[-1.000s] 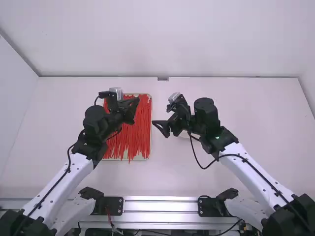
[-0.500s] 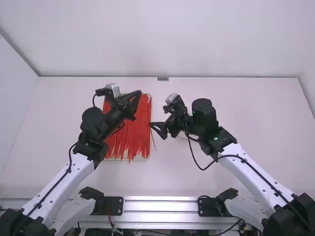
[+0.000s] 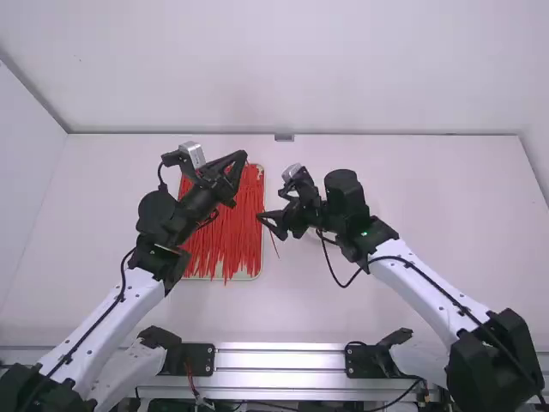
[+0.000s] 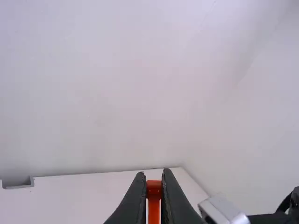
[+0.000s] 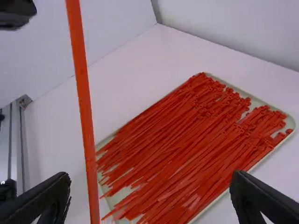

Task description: Fasten the cable tie

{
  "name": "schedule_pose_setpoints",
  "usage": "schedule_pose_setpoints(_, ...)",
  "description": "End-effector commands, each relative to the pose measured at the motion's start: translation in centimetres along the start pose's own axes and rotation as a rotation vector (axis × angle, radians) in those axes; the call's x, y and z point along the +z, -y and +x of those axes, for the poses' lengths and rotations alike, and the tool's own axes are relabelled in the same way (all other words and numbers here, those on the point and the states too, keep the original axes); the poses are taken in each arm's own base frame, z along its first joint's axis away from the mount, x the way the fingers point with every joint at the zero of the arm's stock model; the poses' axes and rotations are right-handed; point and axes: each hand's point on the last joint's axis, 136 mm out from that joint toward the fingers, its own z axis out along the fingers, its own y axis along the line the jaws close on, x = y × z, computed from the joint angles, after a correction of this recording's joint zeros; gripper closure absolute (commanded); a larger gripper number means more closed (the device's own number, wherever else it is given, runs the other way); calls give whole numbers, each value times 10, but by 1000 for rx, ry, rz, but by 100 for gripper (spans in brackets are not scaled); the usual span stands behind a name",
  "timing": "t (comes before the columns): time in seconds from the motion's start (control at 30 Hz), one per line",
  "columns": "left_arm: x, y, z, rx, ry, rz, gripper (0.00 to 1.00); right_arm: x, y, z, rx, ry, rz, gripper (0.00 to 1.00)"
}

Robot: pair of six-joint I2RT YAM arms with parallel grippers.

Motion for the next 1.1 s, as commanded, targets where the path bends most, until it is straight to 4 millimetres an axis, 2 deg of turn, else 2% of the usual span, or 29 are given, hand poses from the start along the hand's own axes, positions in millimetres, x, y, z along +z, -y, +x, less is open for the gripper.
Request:
schedule_pose_setpoints(0.0,1,2,3,-1,-8,14,99,2,-9,-12,-15,19,-51,19)
schedule_pose_setpoints(0.07,1,3,4,-1,-9,14,98,2,-8,-12,-15,20,-46,27)
schedule_pose_setpoints(0.13,1,1,3,-2,-7,6,98,2,-9,-12,-16,19,-48,37)
schedule_pose_setpoints(0.17,1,0,4,-2,-9,4,98,2,-9,-12,-20,20,-48,48)
schedule_pose_setpoints(0.2,1,0,4,-3,-9,4,98,2,-9,-12,-21,20,-49,50)
schedule_pose_setpoints(0.23,1,2,5,-4,-11,8,98,2,-9,-12,-24,20,-49,63)
schedule_pose_setpoints(0.27,1,2,5,-4,-12,8,98,2,-9,-12,-23,21,-48,68)
schedule_pose_setpoints(0.3,1,3,5,-4,-13,10,98,2,-9,-12,-23,21,-49,82)
schedule_pose_setpoints(0.33,1,3,5,-4,-12,10,98,2,-9,-12,-23,21,-49,85)
schedule_pose_setpoints(0.37,1,3,5,-4,-10,11,98,2,-9,-12,-23,21,-51,97)
schedule_pose_setpoints(0.4,1,3,4,-3,-9,12,98,2,-9,-12,-23,20,-51,100)
schedule_pose_setpoints(0.6,1,4,3,-1,-3,16,98,2,-9,-11,-21,17,-52,100)
schedule_pose_setpoints(0.63,1,4,2,0,0,17,98,2,-9,-10,-19,15,-52,94)
schedule_pose_setpoints(0.67,1,4,2,0,-1,17,98,2,-9,-10,-19,14,-51,93)
schedule_pose_setpoints(0.77,1,4,3,-1,-4,15,98,2,-9,-9,-15,9,-51,94)
schedule_pose_setpoints(0.83,1,3,4,-2,-6,14,98,2,-9,-8,-15,5,-51,99)
schedule_pose_setpoints(1.0,1,4,4,-2,-9,17,98,2,-9,-7,-13,2,-51,100)
schedule_pose_setpoints(1.07,1,3,6,-4,-14,12,98,2,-9,-8,-14,4,-51,84)
